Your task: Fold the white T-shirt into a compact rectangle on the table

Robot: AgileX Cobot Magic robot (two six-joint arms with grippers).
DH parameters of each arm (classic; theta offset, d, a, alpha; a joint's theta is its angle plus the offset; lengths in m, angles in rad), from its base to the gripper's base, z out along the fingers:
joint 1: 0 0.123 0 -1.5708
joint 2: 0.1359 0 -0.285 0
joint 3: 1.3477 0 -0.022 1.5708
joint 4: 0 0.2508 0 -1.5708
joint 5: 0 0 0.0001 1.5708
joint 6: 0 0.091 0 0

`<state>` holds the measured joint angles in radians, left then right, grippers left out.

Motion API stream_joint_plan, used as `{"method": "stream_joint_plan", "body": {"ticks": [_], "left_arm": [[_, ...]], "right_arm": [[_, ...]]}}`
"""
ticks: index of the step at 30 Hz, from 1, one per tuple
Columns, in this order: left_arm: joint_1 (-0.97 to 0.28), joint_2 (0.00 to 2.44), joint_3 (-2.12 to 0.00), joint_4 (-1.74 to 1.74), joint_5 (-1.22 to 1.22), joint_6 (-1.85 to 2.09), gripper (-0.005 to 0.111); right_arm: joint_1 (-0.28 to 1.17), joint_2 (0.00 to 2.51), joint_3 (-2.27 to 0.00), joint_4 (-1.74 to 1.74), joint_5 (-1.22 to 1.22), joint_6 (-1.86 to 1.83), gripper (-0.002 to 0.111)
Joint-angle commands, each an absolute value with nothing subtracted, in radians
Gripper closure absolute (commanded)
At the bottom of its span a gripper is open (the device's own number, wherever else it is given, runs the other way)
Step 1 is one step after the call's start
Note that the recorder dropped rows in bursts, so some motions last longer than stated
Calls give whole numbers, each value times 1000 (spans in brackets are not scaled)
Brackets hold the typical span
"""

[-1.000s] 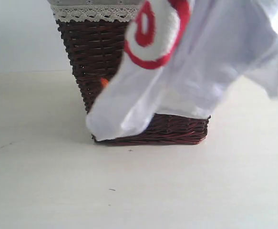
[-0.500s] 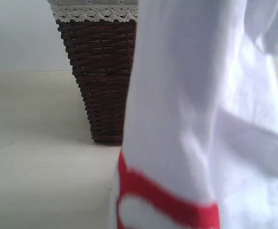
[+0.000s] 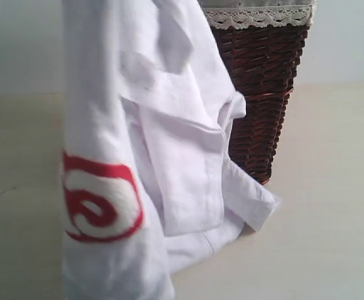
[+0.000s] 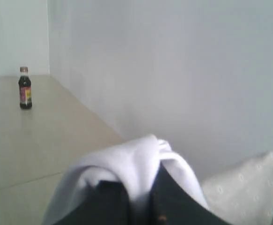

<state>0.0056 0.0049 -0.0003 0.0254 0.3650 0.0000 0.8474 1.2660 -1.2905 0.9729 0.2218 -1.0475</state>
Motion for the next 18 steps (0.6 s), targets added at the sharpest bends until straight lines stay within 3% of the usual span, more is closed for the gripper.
{"method": "stream_joint_plan", "body": {"ticks": [1,6,13,18], "left_arm": [[-2,0,0,28,356,0,107],[-2,0,0,28,356,0,107],[-21,0,0,28,356,0,107],[-23,0,0,28,356,0,107]], "right_arm": [[926,1404,-1491,992,151,-1074,108],[943,1438,-1642,985,180,-1072,108],[940,1431,-1476,511,440,-644,108],[942,1431,-1399,157,784,-345,108]]}}
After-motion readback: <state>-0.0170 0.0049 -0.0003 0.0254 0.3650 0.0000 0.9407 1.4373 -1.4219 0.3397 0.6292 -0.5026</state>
